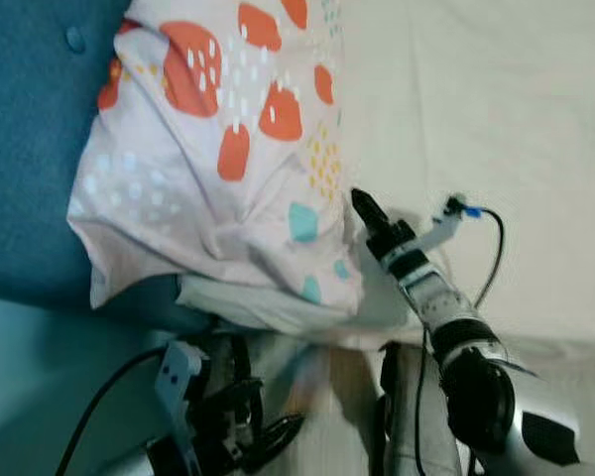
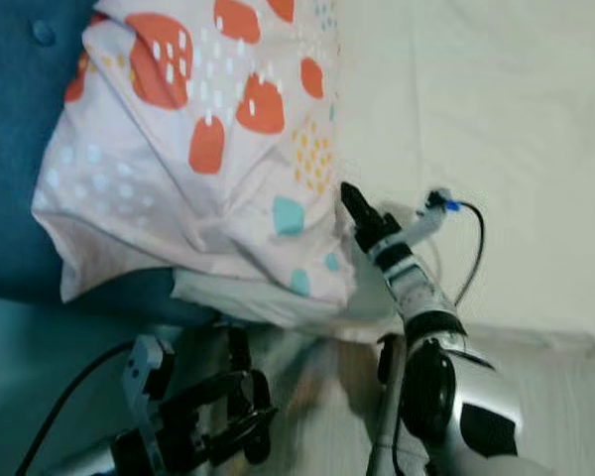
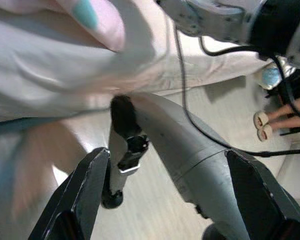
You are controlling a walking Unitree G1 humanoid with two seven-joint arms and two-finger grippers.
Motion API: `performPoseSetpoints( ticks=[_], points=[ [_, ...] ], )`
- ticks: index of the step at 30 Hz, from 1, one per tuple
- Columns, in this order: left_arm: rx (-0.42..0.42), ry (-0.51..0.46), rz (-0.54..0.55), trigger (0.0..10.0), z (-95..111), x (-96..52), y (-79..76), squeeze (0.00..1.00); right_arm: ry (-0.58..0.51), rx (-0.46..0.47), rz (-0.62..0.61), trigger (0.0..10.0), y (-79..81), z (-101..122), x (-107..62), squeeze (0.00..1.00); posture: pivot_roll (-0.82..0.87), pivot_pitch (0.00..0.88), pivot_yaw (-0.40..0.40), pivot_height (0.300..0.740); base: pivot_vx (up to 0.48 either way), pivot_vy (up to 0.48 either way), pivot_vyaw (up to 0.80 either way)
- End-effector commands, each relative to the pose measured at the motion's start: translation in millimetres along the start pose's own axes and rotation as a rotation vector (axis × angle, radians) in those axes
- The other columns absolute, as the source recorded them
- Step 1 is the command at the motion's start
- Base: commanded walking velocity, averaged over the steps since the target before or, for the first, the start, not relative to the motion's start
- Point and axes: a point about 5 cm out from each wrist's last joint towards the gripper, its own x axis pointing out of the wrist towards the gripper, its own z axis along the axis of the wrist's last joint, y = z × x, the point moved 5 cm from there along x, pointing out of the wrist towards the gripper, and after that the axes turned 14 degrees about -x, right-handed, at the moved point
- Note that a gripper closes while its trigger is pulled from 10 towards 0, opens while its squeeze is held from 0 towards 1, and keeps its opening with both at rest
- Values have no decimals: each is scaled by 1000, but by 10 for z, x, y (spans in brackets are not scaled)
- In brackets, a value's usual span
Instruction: Clean up the room
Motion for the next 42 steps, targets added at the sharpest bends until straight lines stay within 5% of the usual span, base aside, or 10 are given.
performPoseSetpoints(
  ticks=[1, 13, 15, 16, 32, 37, 38, 40, 41, 42],
  points=[
    [-49, 51, 15, 10000, -126, -91, -56, 0, 37, 67, 30, 10000, 67, -162, 0, 0, 240, 632, 107, 576, 0, 0, 0],
    [-70, 62, 34, 10000, -99, -166, -187, 0, -23, 83, 132, 10000, 352, 115, 260, 0, 264, 655, 91, 576, 0, 0, 0],
    [-76, 64, 31, 10000, -117, -159, -218, 0, -29, 57, 79, 8314, 309, 172, 291, 0, 262, 655, 86, 576, 0, 0, 0],
    [-83, 66, 32, 10000, -125, -151, -238, 0, -42, 47, 39, 0, 262, 236, 301, 0, 258, 653, 83, 576, 0, 0, 0],
    [-84, 50, 31, 10000, -80, -85, -262, 0, -95, 21, 22, 0, 95, 481, 187, 0, 234, 648, 54, 576, 0, 0, 0],
    [-81, 50, 29, 10000, -80, -79, -279, 0, 26, 6, 148, 0, 232, 247, 166, 0, 234, 652, 52, 576, 0, 0, 0],
    [-81, 52, 30, 10000, -82, -79, -282, 0, 91, -11, 129, 10000, 219, 108, 155, 0, 234, 652, 52, 576, 0, 0, 0],
    [-82, 52, 32, 10000, -83, -83, -282, 0, 131, -28, 115, 10000, 205, 4, 138, 0, 229, 655, 50, 576, 0, 0, 0],
    [-83, 55, 34, 10000, -89, -86, -278, 0, 142, -20, 109, 10000, 200, -55, 125, 1000, 228, 658, 51, 576, 0, 0, 0],
    [-83, 55, 34, 10000, -89, -86, -278, 0, 142, -20, 109, 10000, 200, -55, 125, 1000, 228, 658, 51, 576, 0, 0, 0]
  ],
)
